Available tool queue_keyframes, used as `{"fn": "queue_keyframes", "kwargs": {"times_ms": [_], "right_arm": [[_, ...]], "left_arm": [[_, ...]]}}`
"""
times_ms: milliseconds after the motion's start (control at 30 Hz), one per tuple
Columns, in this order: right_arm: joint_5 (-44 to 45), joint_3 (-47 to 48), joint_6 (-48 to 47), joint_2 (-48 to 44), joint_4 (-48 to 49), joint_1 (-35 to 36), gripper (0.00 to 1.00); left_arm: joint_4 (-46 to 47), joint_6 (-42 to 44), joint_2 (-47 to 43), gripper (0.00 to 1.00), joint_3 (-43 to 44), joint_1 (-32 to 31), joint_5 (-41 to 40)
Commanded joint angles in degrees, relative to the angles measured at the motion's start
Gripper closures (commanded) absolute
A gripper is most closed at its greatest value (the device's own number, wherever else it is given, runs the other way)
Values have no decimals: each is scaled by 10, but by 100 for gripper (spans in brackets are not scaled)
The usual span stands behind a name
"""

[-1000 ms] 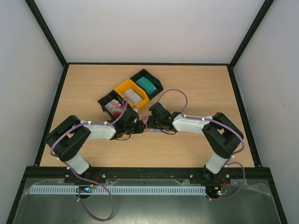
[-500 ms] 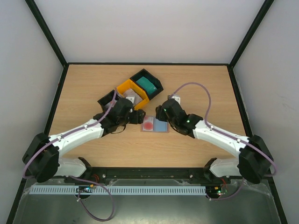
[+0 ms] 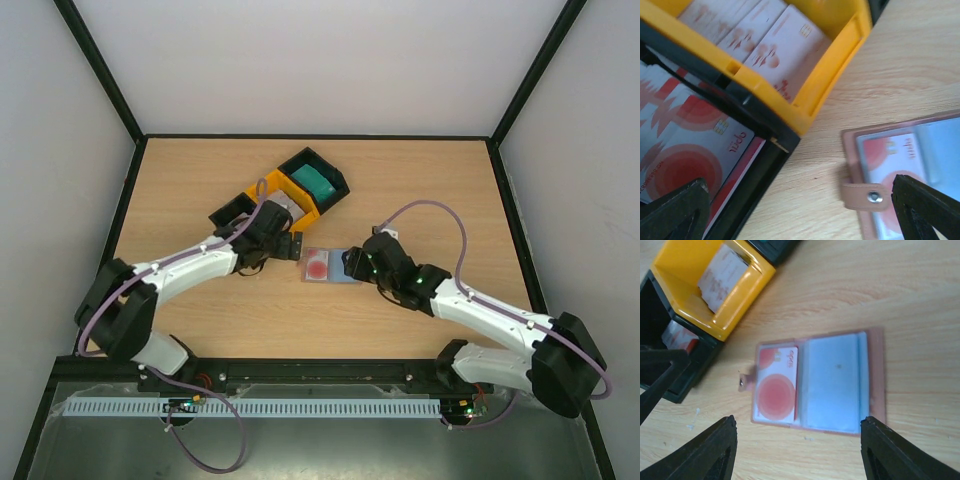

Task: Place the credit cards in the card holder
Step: Insert the credit card into the card holder, then pick up the credit card from the storage box.

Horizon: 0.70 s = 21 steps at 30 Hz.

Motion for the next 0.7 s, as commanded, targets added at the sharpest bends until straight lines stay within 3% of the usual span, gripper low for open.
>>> {"fn": "queue_keyframes", "kwargs": {"times_ms": [0, 367, 667], "right_arm": [[-16, -27, 22, -19, 4, -1, 34], [2, -21, 21, -8, -10, -2, 32], [127, -8, 47, -3, -32, -2, 33]], "left_arm": [[-10, 17, 42, 1, 4, 18, -10], [41, 29, 89, 1, 0, 34, -19], [40, 11, 97, 4, -30, 34, -28]]}}
